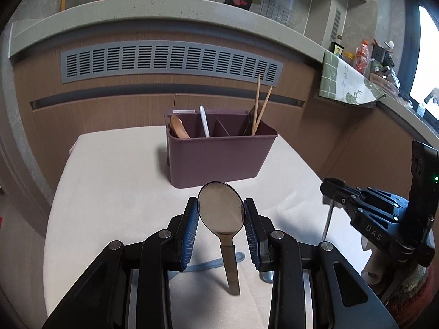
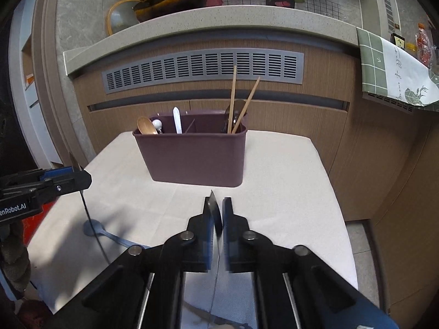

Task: Organize utensils
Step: 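Carry the brown spoon and dark spatula over the purple caddy with both tools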

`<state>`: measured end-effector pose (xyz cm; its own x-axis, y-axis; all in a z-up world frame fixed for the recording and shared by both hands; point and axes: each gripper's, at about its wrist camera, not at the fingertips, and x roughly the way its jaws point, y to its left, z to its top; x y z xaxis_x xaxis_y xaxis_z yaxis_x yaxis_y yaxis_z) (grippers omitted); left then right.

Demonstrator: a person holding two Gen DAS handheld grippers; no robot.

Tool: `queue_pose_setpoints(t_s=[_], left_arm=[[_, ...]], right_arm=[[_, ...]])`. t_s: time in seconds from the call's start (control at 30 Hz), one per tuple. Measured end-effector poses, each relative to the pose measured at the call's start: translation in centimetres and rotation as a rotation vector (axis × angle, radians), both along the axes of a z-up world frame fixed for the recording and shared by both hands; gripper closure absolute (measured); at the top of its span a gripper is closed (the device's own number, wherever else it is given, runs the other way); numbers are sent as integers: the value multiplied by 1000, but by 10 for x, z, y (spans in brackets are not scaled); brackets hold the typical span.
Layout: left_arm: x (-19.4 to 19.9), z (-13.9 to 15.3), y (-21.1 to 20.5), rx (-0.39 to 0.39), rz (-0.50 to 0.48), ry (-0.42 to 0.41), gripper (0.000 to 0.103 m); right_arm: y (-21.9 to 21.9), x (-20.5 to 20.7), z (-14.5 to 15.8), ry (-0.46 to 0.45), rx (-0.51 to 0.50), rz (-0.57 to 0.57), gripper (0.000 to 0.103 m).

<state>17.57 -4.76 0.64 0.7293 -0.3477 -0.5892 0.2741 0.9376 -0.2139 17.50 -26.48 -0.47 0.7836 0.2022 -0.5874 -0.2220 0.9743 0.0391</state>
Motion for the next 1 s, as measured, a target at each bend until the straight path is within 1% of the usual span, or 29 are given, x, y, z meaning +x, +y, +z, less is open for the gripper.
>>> queue_pose_setpoints(t_s=[0.07, 0.2, 0.33, 0.37, 0.43, 0.47, 0.5, 0.53, 0.6, 0.7, 0.8, 0.93, 1.0], left_arm=[[-2, 3, 0, 3, 1, -5, 69], [-5, 6, 1, -4, 1, -11, 69], [-5, 9, 2, -2, 4, -20, 69], [-5, 9, 2, -1, 4, -15, 69], [-4, 7, 3, -1, 5, -8, 69], [-4, 6, 4, -4, 5, -5, 69], [-3, 5, 5, -8, 6, 1, 69], [-1, 3, 6, -12, 8, 8, 69], [0, 0, 8, -16, 11, 19, 69], [2, -3, 11, -24, 14, 24, 69], [2, -4, 14, -33, 17, 25, 69], [3, -5, 15, -44, 20, 30, 69], [4, -5, 15, -47, 20, 30, 69]], right_arm=[[0, -1, 3, -11, -4, -4, 98], [-2, -2, 6, -3, 10, 5, 99], [-2, -2, 11, -16, -7, 12, 100], [-2, -1, 9, -1, -14, 28, 99], [-3, 7, 0, 67, -7, 61, 95], [-4, 11, -7, 99, -4, 64, 85], [-6, 16, -17, 134, 0, 61, 71], [-8, 19, -25, 158, 4, 58, 67], [-11, 28, -44, 224, 9, 44, 67], [-13, 39, -71, 298, -13, 18, 67], [-15, 49, -88, 349, -29, -3, 67], [-9, 59, -91, 337, -64, -11, 66], [-2, 69, -93, 333, -93, -9, 63]])
